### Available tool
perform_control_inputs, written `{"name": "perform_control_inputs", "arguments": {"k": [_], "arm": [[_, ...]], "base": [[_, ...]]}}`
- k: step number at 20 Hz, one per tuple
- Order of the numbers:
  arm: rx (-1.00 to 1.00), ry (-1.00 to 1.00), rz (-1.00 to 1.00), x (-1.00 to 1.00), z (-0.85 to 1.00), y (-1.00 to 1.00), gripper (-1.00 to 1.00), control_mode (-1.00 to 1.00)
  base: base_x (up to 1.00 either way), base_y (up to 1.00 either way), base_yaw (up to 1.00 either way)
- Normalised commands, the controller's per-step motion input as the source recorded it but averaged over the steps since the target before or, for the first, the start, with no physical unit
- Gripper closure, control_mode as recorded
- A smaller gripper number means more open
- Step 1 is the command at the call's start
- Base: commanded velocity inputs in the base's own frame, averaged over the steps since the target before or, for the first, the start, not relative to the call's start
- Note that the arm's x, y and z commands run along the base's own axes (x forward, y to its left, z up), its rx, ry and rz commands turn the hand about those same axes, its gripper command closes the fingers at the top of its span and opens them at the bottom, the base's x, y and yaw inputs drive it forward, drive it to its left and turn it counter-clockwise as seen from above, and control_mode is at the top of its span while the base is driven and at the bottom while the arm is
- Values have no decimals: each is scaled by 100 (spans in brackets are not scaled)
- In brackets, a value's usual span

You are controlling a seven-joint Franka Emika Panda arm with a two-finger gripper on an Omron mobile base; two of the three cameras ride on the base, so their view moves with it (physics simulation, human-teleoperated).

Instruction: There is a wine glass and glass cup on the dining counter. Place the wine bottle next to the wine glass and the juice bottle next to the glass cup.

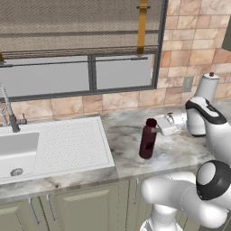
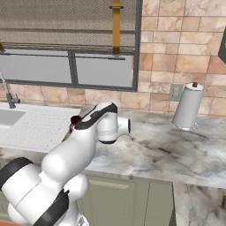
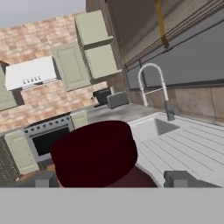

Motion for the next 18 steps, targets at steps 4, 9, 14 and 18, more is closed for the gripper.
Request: {"name": "perform_control_inputs", "arguments": {"k": [4,9,14,18], "arm": [[-3,0,-2,-35,60,14,100,-100],[-7,0,-10,-43,52,15,100,-100],[0,-3,-25,-49,34,17,100,-100],[0,-2,-31,-47,29,13,100,-100]], "base": [[0,0,0],[0,0,0],[0,0,0],[0,0,0]]}}
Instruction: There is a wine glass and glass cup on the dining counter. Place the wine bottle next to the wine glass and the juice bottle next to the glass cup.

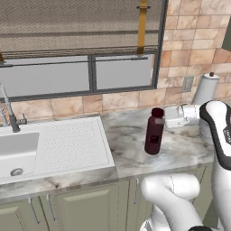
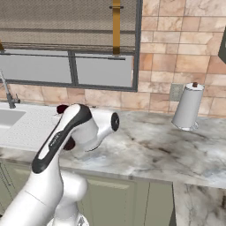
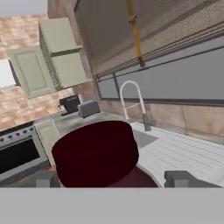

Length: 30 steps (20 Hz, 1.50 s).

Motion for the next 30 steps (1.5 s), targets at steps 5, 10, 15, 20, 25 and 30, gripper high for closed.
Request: {"name": "perform_control_inputs", "arguments": {"k": [5,10,15,20,25,30], "arm": [[0,-3,-19,-38,36,14,100,-100],[0,1,-3,-24,37,6,100,-100],[0,3,0,-5,24,0,100,-100],[0,0,0,0,0,0,100,-100],[0,0,0,0,0,0,100,100],[0,0,0,0,0,0,100,100]], "base": [[0,0,0],[0,0,0],[0,0,0],[0,0,0],[-1,0,0],[-53,0,9]]}}
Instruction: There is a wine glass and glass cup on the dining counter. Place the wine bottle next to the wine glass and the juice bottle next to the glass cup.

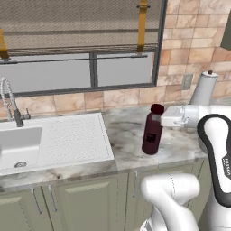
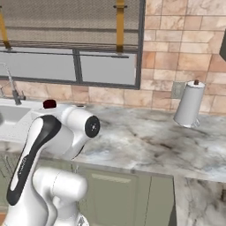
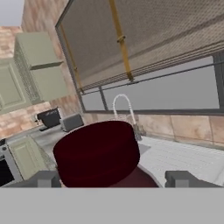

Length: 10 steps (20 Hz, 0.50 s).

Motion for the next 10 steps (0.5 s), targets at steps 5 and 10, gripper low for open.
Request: {"name": "perform_control_inputs", "arguments": {"k": [5,10], "arm": [[0,0,0,0,0,0,100,100],[0,0,0,0,0,0,100,100]], "base": [[-67,3,21],[-18,19,77]]}}
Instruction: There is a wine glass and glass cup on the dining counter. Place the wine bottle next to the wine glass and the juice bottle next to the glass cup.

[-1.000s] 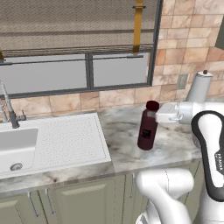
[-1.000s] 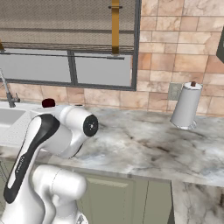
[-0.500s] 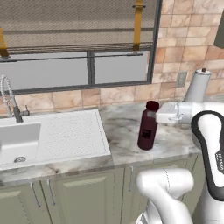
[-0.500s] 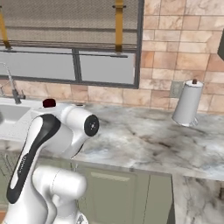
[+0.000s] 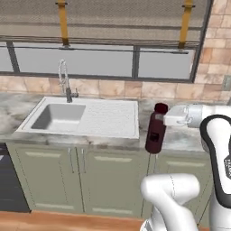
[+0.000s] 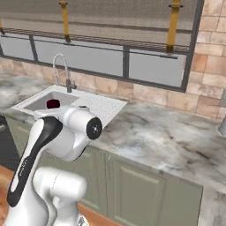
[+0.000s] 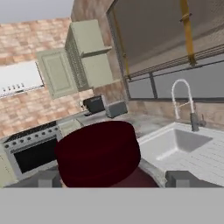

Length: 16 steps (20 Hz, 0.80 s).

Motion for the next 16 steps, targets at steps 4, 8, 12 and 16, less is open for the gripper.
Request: {"name": "perform_control_inputs", "arguments": {"k": [4,8,12,16], "arm": [[0,0,0,0,0,0,100,100],[0,0,0,0,0,0,100,100],[0,0,0,0,0,0,100,100],[0,0,0,0,0,0,100,100]], "base": [[-4,2,100],[-3,0,100],[-4,0,100],[-4,0,100]]}}
